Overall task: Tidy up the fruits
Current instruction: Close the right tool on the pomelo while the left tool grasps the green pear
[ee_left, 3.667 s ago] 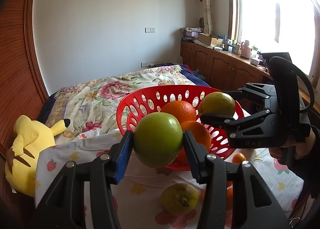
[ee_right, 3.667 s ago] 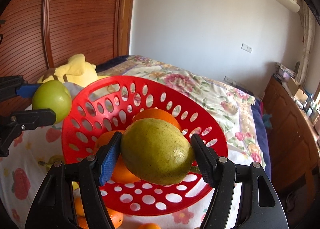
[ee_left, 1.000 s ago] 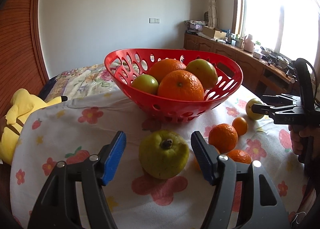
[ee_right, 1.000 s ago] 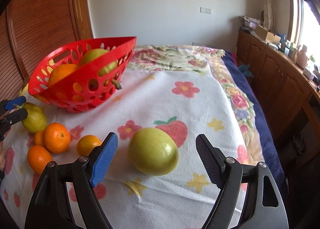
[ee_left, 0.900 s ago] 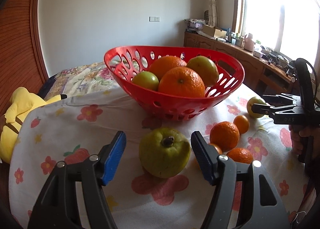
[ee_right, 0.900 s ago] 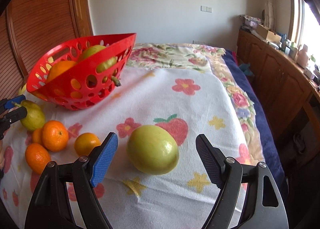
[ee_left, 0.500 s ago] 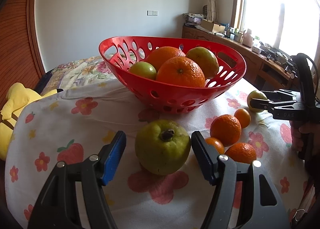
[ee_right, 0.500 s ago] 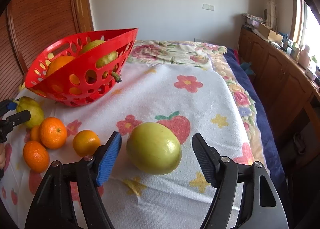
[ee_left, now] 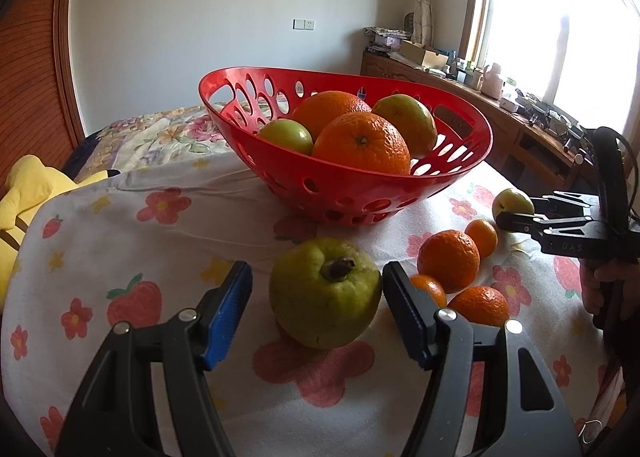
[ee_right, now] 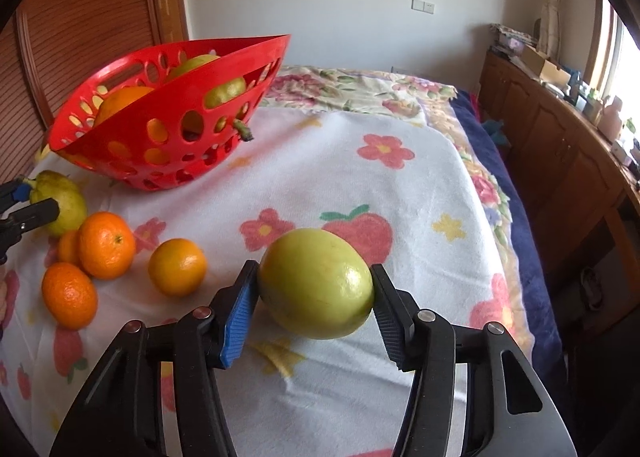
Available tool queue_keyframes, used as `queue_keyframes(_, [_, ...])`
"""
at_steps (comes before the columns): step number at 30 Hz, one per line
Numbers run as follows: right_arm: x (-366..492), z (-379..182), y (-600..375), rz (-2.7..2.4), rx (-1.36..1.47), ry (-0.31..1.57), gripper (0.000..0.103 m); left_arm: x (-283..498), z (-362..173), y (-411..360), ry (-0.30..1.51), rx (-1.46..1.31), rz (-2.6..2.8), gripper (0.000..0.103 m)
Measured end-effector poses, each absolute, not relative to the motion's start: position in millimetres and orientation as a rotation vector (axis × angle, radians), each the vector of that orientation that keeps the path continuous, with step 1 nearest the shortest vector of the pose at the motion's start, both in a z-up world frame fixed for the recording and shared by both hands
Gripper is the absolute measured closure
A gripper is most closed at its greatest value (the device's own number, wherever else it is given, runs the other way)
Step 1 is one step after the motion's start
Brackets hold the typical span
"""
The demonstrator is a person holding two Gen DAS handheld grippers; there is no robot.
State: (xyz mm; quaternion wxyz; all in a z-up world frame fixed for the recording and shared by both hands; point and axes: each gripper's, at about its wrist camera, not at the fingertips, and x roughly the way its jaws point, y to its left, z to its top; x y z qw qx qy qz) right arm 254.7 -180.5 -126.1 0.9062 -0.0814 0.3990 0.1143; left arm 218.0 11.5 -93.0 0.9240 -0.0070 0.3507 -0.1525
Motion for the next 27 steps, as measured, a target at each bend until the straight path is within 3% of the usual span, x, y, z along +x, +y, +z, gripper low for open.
queue_keyframes(27, [176,-123,-163,0.259,-0.087,0.78,0.047,215,-94,13,0.735,-0.024,-0.329,0.036])
